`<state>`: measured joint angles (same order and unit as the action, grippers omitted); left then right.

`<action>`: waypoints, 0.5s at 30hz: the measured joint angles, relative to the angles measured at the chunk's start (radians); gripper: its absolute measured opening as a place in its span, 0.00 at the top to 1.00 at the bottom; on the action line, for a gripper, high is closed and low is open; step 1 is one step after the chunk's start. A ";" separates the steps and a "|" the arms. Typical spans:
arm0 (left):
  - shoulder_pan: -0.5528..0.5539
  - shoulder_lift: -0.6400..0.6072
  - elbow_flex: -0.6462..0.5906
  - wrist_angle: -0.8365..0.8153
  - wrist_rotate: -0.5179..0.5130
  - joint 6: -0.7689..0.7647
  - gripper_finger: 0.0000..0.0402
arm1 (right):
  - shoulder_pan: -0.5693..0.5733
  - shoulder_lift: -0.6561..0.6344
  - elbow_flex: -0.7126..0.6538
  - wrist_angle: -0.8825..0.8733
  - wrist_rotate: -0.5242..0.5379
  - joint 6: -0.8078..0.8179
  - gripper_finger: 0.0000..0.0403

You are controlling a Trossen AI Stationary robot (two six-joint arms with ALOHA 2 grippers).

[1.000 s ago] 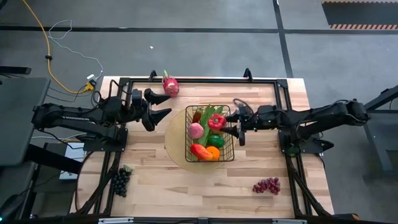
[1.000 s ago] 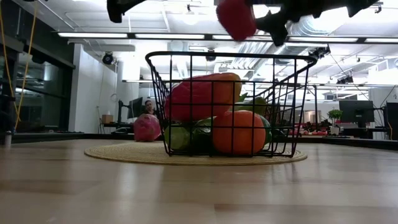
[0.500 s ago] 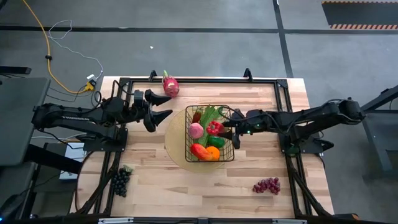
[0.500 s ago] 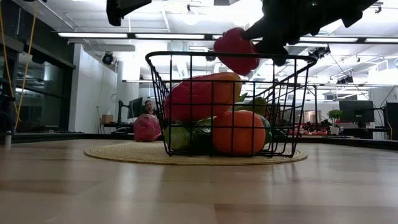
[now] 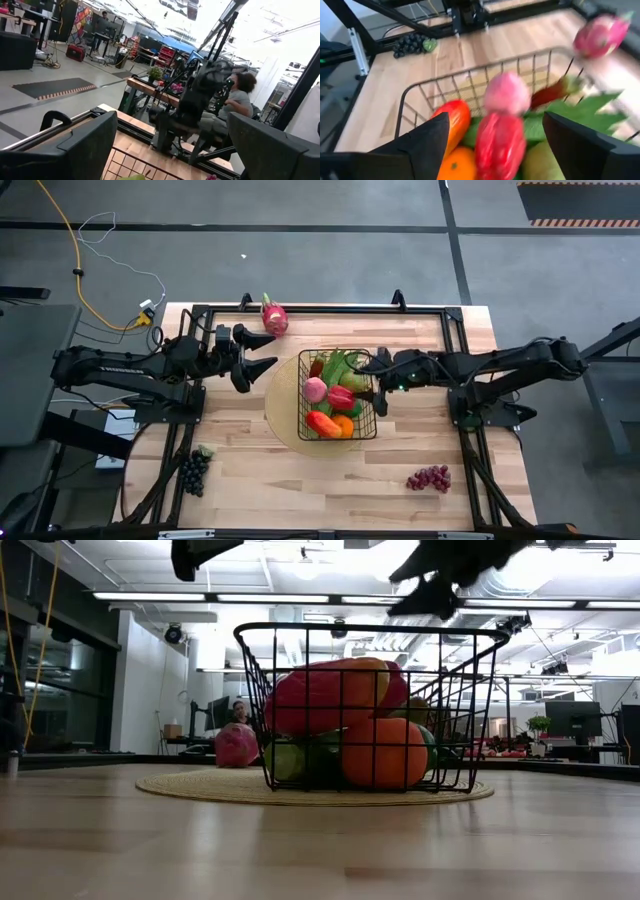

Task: Build produce basket
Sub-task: Put the dragonfruit into the wire basket

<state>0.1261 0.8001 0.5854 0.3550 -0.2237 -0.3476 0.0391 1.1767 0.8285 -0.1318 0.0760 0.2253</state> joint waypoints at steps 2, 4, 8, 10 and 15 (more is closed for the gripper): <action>0.000 0.000 0.000 0.000 0.000 0.001 0.09 | 0.000 0.000 0.044 -0.037 0.022 -0.036 0.22; 0.000 0.000 0.000 0.000 0.000 0.001 0.09 | 0.000 0.000 0.083 -0.081 0.034 -0.069 0.22; 0.000 0.000 0.000 -0.001 -0.038 0.003 0.09 | 0.000 -0.002 0.153 -0.139 0.035 -0.122 0.22; 0.000 0.000 0.000 -0.001 -0.065 0.013 0.09 | 0.000 -0.016 0.158 -0.139 0.035 -0.128 0.22; 0.000 0.000 0.003 -0.034 -0.076 0.037 0.09 | 0.000 -0.086 0.103 -0.123 0.077 -0.066 0.22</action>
<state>0.1265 0.8001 0.5879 0.3213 -0.2996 -0.3111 0.0392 1.0907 0.9311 -0.2546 0.1530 0.1590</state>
